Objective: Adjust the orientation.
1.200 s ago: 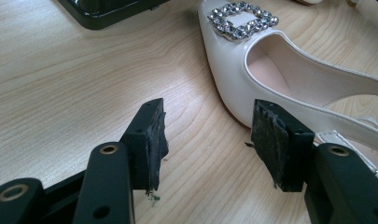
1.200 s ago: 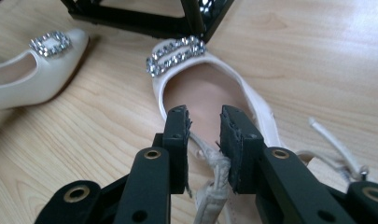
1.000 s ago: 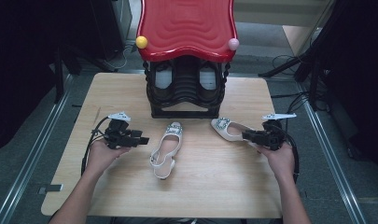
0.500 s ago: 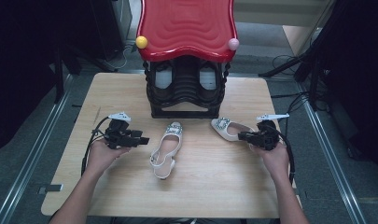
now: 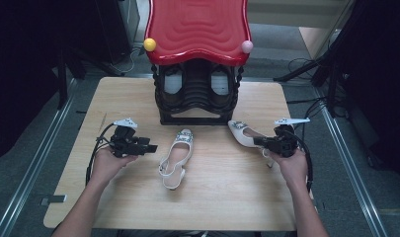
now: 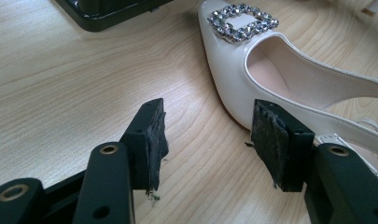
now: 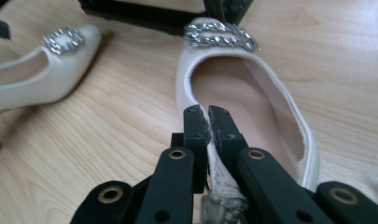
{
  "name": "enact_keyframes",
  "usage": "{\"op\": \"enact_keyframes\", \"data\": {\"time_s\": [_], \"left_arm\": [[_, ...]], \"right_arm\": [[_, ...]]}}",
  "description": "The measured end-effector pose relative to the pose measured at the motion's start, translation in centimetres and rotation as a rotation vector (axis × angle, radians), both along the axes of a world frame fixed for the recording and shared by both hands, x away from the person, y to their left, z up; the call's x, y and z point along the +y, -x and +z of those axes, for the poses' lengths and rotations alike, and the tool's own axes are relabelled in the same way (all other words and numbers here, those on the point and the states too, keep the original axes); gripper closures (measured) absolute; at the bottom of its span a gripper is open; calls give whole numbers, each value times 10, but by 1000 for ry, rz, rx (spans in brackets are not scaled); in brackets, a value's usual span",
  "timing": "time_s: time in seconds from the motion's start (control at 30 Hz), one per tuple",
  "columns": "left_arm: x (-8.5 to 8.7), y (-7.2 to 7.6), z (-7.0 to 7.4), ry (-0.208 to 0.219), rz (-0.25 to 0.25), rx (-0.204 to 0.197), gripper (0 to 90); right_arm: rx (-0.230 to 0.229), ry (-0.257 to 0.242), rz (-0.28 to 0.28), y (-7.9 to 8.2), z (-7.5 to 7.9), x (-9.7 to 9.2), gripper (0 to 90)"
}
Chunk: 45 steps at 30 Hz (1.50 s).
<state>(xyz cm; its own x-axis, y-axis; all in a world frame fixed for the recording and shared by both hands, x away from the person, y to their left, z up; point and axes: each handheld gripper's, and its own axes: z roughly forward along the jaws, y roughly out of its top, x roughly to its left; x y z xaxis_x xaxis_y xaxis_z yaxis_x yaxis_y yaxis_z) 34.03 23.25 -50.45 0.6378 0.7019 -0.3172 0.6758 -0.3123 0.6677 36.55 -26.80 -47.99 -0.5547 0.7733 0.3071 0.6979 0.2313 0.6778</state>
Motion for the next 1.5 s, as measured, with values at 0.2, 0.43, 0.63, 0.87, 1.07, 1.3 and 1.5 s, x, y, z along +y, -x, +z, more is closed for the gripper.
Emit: {"op": "enact_keyframes", "data": {"time_s": [0.2,0.43,0.63,0.87,1.07,1.3,1.5], "left_arm": [[1,2,1,-9,-4,1,452],[6,7,0,9,15,1,451],[10,13,0,6,21,1,450],[14,20,0,7,37,1,449],[16,22,0,10,45,3,448],[13,21,-1,7,36,3,449],[10,19,-1,2,26,3,449]], "right_arm": [[-23,-15,22,7,10,10,880],[-25,-19,95,10,17,35,881],[-36,-27,137,9,22,56,880],[-51,-11,169,6,20,77,880],[-34,27,196,3,14,91,880],[-11,25,215,9,8,97,879],[20,32,216,14,1,105,877]]}}
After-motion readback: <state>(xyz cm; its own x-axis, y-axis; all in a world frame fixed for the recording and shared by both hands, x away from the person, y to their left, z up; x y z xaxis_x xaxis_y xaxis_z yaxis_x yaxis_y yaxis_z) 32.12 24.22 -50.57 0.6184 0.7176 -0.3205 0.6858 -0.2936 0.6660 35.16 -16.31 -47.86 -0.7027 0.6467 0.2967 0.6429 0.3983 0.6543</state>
